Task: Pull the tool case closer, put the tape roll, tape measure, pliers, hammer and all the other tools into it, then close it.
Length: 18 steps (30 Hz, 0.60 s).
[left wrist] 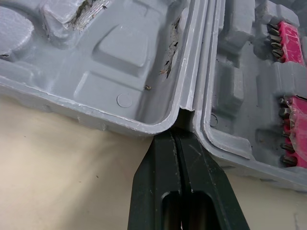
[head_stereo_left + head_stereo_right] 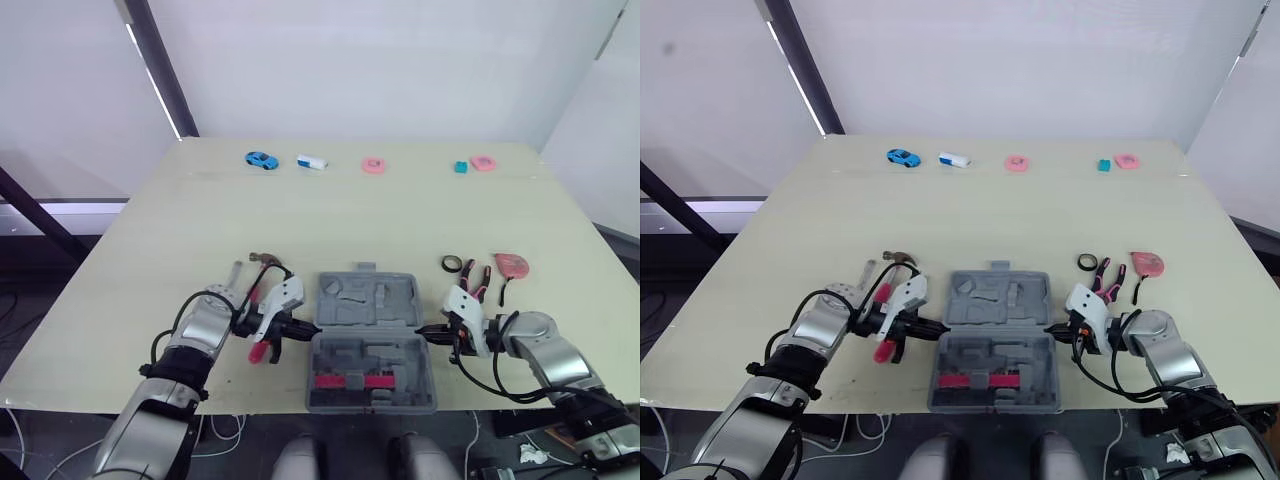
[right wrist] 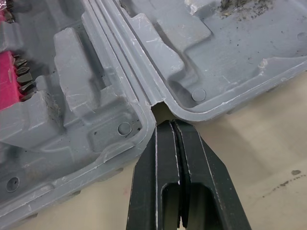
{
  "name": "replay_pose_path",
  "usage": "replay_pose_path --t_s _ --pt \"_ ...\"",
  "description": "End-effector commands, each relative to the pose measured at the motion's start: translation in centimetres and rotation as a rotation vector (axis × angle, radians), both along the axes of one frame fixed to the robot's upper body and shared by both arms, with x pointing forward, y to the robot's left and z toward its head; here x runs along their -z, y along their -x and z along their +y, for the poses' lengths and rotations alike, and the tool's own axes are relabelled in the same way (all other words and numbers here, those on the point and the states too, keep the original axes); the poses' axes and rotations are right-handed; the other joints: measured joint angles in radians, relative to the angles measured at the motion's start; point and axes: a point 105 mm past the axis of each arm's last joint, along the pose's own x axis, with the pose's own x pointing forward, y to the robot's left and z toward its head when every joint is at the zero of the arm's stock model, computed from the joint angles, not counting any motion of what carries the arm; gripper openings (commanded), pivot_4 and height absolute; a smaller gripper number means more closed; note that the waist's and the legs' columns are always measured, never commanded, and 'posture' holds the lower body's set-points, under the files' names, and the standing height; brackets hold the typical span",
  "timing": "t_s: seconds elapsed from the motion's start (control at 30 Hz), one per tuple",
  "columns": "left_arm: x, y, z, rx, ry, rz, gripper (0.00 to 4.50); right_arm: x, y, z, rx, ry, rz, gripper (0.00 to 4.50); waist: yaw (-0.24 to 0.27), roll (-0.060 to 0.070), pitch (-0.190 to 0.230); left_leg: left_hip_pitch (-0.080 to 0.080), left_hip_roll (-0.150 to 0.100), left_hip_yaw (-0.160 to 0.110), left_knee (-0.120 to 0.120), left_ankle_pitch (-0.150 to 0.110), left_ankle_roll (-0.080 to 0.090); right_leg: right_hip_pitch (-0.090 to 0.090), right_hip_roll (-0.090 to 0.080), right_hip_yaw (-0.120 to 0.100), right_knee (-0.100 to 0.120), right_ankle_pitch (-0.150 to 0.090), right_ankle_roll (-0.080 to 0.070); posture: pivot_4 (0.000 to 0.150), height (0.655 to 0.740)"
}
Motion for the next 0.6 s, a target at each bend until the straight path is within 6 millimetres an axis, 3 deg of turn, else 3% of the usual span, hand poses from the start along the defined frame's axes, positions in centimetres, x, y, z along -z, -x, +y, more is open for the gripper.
replay_pose_path --t_s 0.03,0.6 --pt "-0.6 0.6 -0.7 0.043 0.022 -0.004 0.06 -0.4 0.6 1.2 -0.048 -0.028 -0.003 0.0 0.0 0.0 0.0 0.0 0.0 0.0 0.0 0.0 0.0 0.0 0.0 0.0 0.0 0.0 0.0 0.15 0.7395" --pt "-0.3 2.1 -1.1 0.084 0.02 0.025 0.06 0.1 2.9 1.1 -0.058 -0.024 0.066 0.0 0.003 0.0 0.0 0.0 0.0 0.0 0.0 0.0 0.0 0.0 0.0 0.0 0.0 0.0 0.0 0.15 0.7395"
